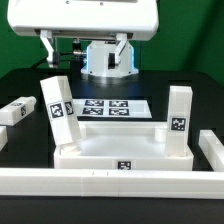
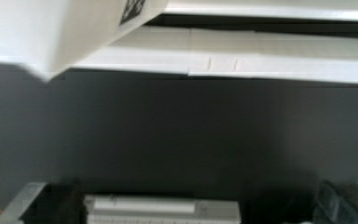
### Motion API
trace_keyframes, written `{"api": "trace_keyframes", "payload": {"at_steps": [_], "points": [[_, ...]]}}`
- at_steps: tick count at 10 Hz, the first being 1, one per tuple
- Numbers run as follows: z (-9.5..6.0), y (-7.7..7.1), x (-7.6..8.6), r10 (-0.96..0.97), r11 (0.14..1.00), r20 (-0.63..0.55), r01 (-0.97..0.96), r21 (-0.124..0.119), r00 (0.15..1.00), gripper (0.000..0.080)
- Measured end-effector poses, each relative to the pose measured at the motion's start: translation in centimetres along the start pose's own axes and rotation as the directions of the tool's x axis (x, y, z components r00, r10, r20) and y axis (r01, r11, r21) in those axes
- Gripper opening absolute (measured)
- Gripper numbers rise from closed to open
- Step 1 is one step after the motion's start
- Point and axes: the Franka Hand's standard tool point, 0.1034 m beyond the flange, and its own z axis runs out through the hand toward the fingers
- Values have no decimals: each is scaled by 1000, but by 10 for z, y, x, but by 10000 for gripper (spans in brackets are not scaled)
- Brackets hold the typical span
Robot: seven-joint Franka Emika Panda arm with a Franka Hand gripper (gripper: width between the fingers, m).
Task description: Assemble desk
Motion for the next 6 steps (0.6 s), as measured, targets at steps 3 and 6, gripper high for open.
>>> {"api": "trace_keyframes", "payload": {"at_steps": [3, 6], "points": [[0, -14, -2, 49, 994, 157, -63, 85, 986, 649], [-12, -11, 7, 19, 985, 367, -81, 154, 930, 649]]}}
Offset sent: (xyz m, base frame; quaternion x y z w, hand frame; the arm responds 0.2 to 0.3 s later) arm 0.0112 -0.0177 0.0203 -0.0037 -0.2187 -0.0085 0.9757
